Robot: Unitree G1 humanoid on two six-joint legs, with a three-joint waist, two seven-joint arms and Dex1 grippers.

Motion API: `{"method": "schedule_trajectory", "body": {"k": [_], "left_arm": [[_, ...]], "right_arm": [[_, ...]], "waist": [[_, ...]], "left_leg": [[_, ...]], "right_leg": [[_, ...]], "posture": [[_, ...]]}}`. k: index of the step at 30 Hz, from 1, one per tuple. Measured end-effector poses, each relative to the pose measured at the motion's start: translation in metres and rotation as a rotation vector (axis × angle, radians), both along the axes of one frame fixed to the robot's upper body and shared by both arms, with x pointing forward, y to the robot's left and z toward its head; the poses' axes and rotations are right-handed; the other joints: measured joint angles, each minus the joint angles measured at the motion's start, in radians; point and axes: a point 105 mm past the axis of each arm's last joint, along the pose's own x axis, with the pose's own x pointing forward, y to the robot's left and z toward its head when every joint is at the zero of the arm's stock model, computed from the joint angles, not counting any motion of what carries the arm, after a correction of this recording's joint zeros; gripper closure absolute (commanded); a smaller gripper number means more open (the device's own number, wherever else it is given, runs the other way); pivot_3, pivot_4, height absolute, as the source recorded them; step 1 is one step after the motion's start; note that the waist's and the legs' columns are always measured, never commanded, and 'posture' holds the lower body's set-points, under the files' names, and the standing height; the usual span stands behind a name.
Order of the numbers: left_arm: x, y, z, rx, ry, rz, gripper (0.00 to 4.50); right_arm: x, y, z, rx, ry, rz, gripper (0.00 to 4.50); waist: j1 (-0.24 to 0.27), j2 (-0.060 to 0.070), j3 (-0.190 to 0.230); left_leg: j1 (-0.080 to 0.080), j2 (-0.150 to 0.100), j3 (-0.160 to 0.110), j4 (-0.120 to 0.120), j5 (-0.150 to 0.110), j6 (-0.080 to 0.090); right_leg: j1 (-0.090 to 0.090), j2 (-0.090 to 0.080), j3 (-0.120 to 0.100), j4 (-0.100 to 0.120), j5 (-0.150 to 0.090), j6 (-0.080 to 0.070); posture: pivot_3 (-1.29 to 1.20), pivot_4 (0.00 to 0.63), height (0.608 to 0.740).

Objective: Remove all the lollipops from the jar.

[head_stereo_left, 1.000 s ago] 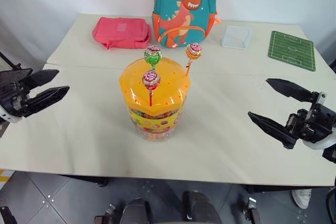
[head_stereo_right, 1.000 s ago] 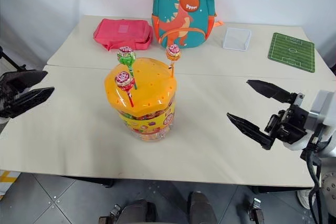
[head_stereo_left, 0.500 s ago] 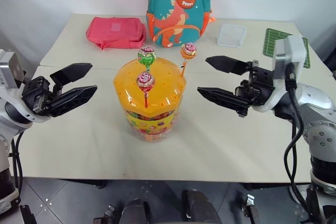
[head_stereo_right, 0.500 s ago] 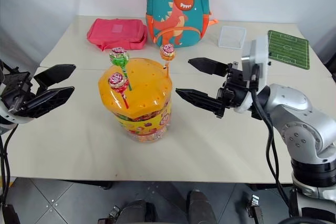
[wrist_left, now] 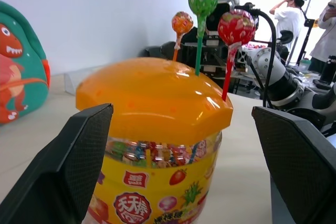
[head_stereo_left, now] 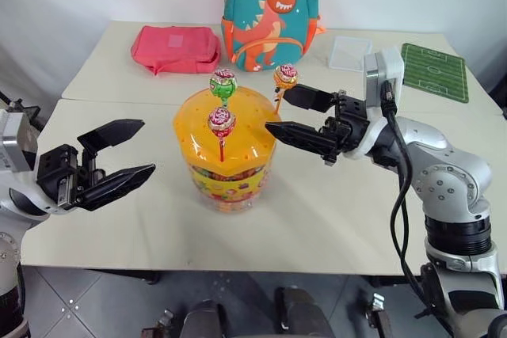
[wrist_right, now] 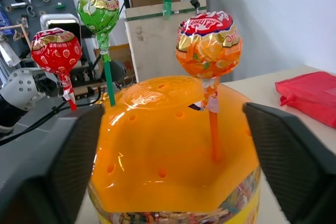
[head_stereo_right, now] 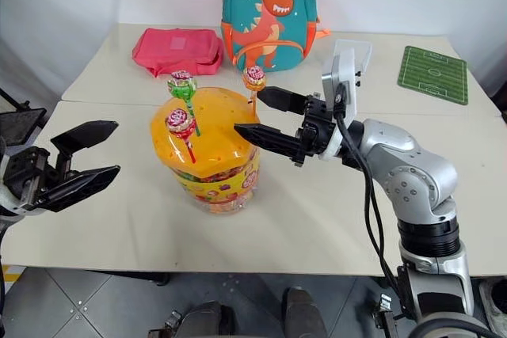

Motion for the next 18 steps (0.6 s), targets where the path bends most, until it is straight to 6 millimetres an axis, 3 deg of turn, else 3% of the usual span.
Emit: {"method": "schedule_trajectory", "body": {"k": [10,15,18], "left_arm": [[-0.004,-0.005,-0.006,0.007,-0.009,0.002,0.0],[-0.003,-0.006,-0.001,-0.015,-0.031,0.006,0.0],[-0.001,-0.005,-0.003,0.024,-0.04,0.006,0.0]], "right_arm": [[0.015,0.003,-0.002,0.025,-0.002,-0.035,4.48],[0.017,0.003,0.005,0.078,-0.015,-0.013,4.48],[0.013,-0.014,0.031,0.204,-0.047,0.008,4.48]], "waist": [[-0.003,0.0,0.0],[-0.004,0.0,0.0],[-0.004,0.001,0.001]], "left_leg": [[0.0,0.0,0.0,-0.001,0.0,0.0],[0.0,0.0,0.0,-0.001,0.0,0.0],[-0.001,0.0,0.0,-0.001,0.0,0.0]], "right_leg": [[0.0,0.0,-0.001,0.0,0.0,0.0],[0.0,0.0,-0.001,0.0,0.0,0.0],[0.0,0.0,-0.001,0.0,0.0,0.0]], "posture": [[0.0,0.15,0.74],[0.0,0.15,0.74],[0.0,0.15,0.74]]}}
